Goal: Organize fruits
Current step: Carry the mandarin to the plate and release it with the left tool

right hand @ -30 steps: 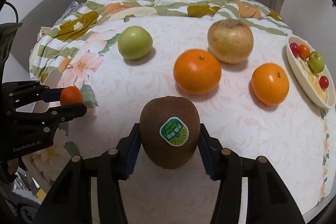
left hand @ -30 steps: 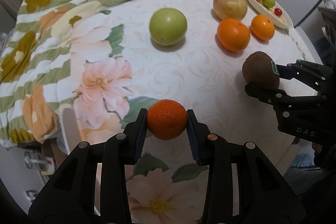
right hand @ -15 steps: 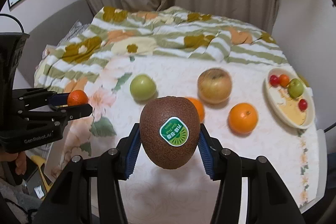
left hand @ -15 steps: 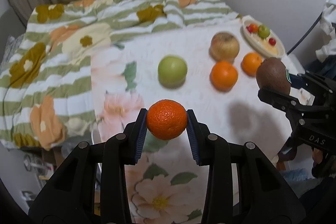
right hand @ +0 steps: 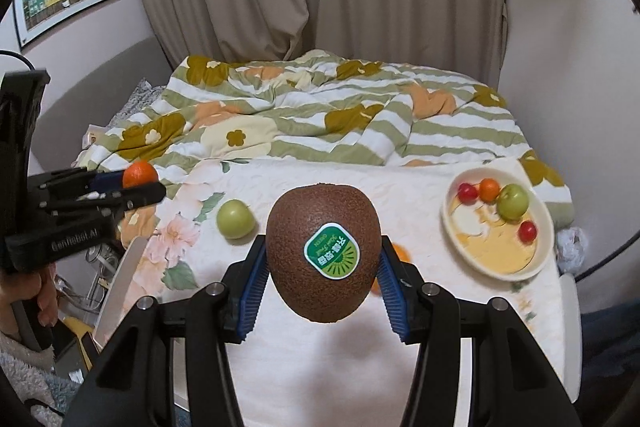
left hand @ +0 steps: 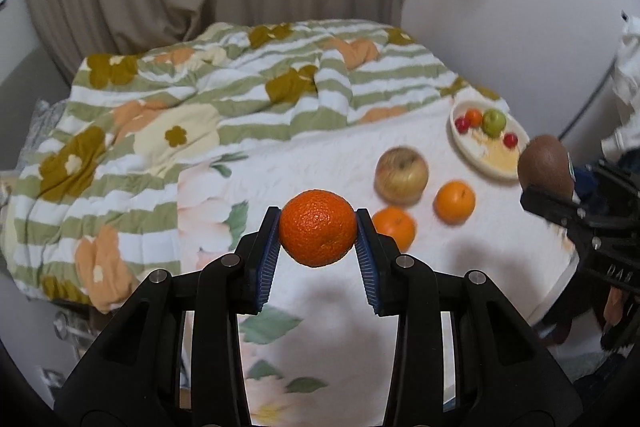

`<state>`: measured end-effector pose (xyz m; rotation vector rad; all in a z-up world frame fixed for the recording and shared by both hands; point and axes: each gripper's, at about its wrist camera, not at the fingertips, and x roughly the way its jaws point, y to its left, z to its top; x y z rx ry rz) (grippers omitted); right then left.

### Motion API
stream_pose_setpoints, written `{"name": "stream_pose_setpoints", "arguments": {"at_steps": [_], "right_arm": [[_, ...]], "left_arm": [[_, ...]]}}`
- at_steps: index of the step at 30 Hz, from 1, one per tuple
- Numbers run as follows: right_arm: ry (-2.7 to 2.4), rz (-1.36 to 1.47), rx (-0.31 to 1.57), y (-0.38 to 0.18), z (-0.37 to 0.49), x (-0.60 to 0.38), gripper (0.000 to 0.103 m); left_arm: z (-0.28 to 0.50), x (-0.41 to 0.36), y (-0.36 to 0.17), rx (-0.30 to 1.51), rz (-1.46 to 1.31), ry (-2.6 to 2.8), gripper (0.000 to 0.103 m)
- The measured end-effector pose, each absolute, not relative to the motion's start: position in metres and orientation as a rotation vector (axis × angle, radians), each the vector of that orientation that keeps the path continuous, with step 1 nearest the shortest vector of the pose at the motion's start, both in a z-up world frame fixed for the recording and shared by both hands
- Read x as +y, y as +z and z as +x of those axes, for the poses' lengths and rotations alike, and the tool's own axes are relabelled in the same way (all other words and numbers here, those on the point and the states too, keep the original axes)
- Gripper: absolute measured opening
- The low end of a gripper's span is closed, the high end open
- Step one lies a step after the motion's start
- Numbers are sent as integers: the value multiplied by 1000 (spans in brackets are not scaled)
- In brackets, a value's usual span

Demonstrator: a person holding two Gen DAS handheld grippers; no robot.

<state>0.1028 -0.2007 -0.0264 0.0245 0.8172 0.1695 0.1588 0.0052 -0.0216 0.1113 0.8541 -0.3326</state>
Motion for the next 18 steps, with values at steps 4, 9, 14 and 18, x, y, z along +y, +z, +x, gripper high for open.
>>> {"name": "stream_pose_setpoints", "arguments": {"at_steps": [4,9,14,18], "right_arm": [[197,18,825,-24,107,-246,48],[208,5,830,-25,114,-303,48],[223,-18,840,-32,127,-363,48],[227,-27,858,-37,138,-399,48]], "left_arm": [[159,-34,-10,850,48,-307,43],[163,-92,-8,848,44,-296,43],[174,-147,-17,864,17,-278,43],[186,-186,-26,895,-3,-272,43]]}}
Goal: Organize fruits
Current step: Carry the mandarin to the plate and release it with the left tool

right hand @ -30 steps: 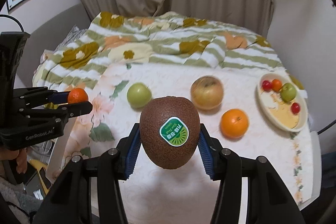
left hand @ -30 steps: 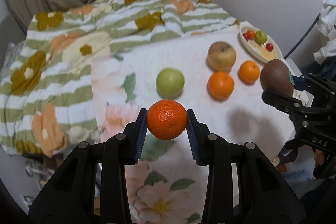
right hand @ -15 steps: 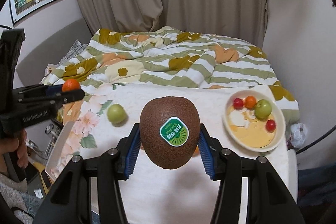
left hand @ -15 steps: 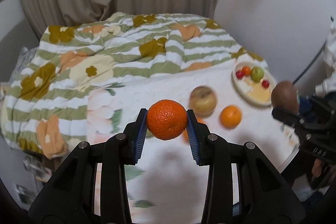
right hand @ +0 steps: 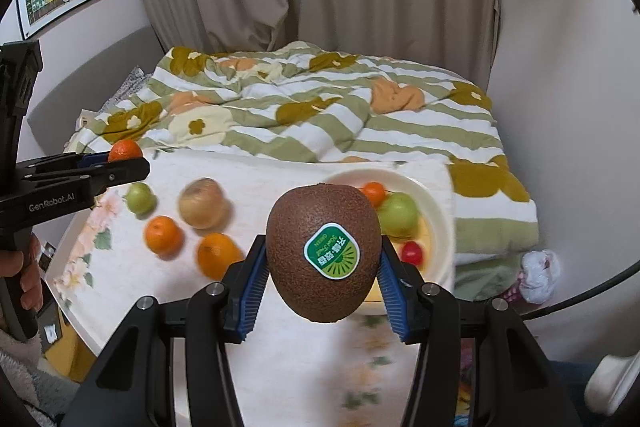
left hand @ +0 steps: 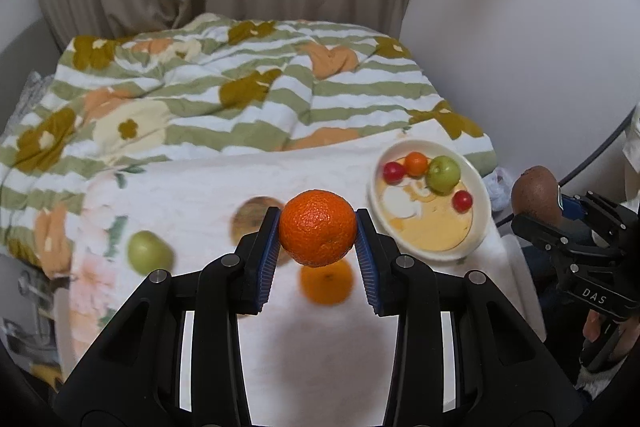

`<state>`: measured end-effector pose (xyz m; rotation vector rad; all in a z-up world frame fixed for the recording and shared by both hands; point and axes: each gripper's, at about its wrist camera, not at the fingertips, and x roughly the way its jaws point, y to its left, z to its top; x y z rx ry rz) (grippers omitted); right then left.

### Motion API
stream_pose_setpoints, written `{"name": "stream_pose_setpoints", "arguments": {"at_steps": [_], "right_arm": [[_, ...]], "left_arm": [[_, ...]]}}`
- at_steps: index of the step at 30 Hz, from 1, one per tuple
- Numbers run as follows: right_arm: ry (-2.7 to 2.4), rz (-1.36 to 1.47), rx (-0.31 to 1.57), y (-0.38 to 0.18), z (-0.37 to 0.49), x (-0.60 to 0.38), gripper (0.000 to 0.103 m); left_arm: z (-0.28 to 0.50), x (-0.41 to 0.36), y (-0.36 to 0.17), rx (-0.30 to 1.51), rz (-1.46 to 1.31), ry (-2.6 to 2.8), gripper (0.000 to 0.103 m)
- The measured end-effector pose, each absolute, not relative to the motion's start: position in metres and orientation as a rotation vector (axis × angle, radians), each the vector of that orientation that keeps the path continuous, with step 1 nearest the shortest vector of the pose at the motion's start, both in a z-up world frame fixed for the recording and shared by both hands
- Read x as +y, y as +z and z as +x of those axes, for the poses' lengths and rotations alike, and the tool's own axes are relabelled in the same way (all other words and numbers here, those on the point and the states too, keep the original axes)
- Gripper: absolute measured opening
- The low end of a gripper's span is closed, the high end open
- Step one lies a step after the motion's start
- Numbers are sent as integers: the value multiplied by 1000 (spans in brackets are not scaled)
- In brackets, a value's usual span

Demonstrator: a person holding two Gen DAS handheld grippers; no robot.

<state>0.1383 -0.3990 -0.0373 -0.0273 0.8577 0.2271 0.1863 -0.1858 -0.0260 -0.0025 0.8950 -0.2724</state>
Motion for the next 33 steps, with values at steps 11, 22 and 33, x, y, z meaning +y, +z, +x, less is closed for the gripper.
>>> {"name": "stream_pose_setpoints", "arguments": {"at_steps": [11,22,33], "right_arm": [[181,23,930,-68,158,-457,48],[94,112,1000,-93,174,-473,48],[18,176,1024,-103,179,-478,48]], "left_arm": [[232,-266,-62,992,58,-368,43],[286,-320,-120,1121,158,-496,44],[306,-339,-150,1158,249,-565,44]]}}
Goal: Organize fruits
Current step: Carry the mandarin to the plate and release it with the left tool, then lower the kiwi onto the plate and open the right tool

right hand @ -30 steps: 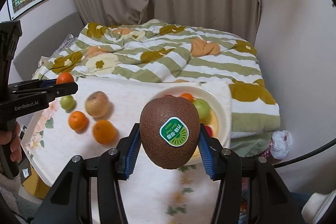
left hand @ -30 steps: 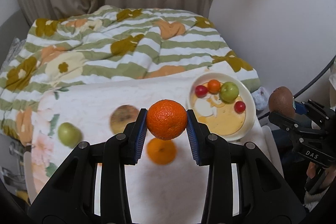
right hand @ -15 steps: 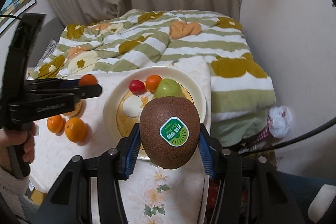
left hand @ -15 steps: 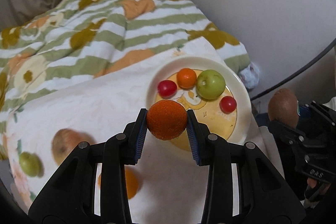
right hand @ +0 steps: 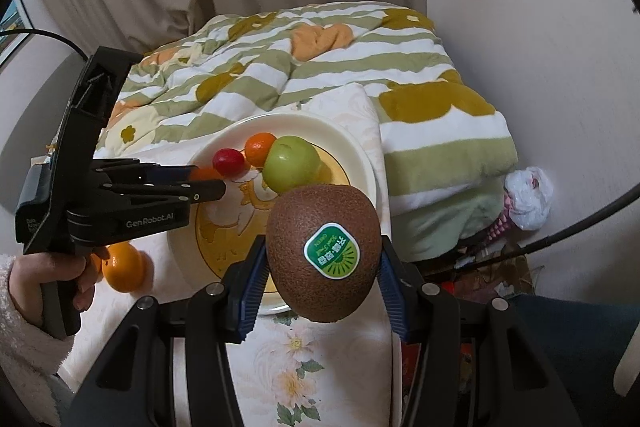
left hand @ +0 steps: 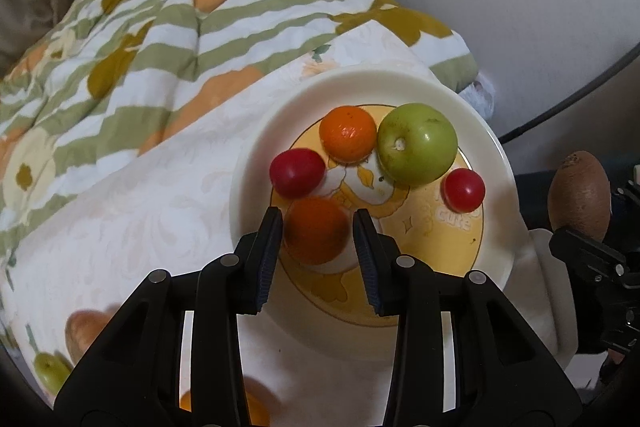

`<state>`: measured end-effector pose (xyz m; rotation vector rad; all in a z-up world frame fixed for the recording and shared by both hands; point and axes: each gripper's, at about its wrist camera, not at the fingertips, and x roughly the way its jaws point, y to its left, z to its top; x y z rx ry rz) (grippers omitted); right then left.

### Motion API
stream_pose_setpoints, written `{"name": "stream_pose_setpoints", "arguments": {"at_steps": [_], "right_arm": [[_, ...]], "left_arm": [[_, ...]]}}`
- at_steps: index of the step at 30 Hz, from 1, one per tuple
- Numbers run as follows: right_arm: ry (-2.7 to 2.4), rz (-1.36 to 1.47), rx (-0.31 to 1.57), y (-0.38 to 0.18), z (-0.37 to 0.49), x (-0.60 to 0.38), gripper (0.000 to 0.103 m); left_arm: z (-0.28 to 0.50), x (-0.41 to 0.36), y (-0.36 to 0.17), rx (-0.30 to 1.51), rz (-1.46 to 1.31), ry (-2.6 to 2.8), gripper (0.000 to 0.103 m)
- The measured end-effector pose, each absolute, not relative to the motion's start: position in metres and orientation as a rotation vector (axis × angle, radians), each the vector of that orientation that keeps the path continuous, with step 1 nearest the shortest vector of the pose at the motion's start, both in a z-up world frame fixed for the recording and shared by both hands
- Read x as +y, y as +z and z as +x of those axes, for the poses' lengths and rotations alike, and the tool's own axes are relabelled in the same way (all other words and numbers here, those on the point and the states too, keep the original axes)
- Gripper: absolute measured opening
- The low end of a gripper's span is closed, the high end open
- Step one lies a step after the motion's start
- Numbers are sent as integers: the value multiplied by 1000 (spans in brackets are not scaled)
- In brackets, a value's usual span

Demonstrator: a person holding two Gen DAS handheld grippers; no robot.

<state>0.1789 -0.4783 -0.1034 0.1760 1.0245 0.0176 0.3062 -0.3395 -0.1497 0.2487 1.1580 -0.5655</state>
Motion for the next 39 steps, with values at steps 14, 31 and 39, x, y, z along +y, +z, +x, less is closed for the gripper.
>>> {"name": "stream_pose_setpoints", "arguments": {"at_steps": [14,31,39], "right_arm": [[-29,180,1015,-94,165,-493,48],[171,49,1016,-101,186,-457,48],[234,-15,1052,-127,201,-439,48]], "left_arm": [[293,-336,-125,1128,271,-580,103],[239,-254,-74,1027,202,-350,103],[215,-217,-75,1037,132,-238,103]]}}
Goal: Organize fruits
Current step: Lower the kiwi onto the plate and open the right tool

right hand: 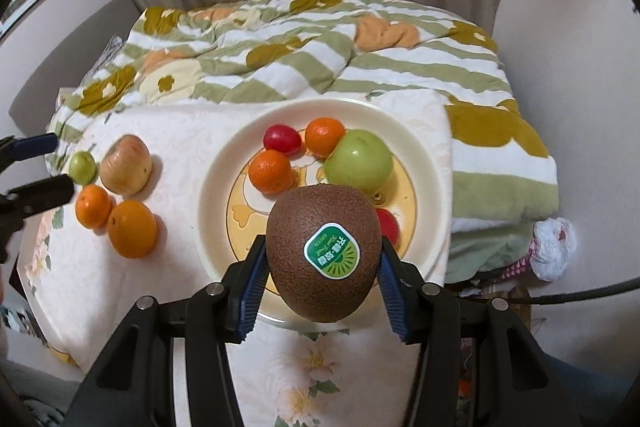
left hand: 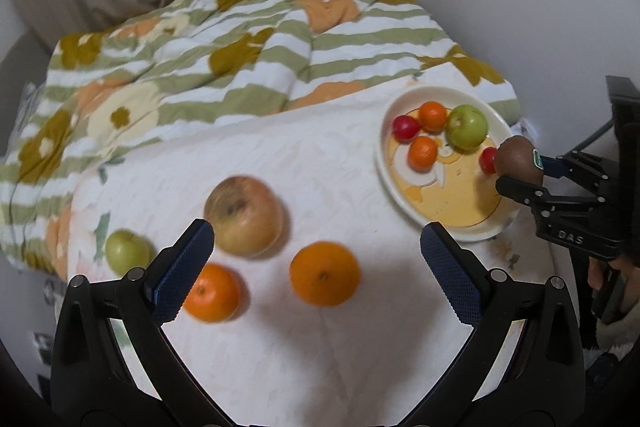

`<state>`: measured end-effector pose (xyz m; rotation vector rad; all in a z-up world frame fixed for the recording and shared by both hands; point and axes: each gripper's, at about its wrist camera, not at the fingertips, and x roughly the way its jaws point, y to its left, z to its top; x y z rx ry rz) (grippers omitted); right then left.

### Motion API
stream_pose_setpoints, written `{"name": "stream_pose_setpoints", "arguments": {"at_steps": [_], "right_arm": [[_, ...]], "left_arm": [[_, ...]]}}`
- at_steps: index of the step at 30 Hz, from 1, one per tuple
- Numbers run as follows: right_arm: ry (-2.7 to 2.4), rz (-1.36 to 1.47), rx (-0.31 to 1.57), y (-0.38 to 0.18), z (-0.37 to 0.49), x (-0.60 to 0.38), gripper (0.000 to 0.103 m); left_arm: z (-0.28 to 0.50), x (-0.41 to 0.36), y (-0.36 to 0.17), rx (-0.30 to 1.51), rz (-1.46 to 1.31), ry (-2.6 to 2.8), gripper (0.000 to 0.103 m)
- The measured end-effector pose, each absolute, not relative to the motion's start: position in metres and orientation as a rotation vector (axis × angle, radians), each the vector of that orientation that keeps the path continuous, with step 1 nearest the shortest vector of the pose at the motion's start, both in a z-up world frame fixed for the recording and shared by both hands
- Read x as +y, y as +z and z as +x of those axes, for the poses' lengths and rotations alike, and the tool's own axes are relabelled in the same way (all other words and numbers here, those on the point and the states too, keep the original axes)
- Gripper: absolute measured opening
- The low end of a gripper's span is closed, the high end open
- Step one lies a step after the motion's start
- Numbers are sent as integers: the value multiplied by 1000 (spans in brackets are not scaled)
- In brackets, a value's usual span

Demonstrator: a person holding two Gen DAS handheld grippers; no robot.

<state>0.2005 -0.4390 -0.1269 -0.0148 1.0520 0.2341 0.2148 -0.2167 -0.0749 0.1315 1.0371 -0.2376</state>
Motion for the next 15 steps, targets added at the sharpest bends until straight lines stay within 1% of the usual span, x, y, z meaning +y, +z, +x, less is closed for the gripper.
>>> {"name": "stream_pose_setpoints", "arguments": {"at_steps": [8,15], "right_arm": [[254,-62,1096,-151,210,-432,48],[269,-66,1115,-158,211,-429,48]], "left_arm": [[198,-198,-87,1075,91,-172,103],[186,-190,-93,1093,70,-151,103]]}}
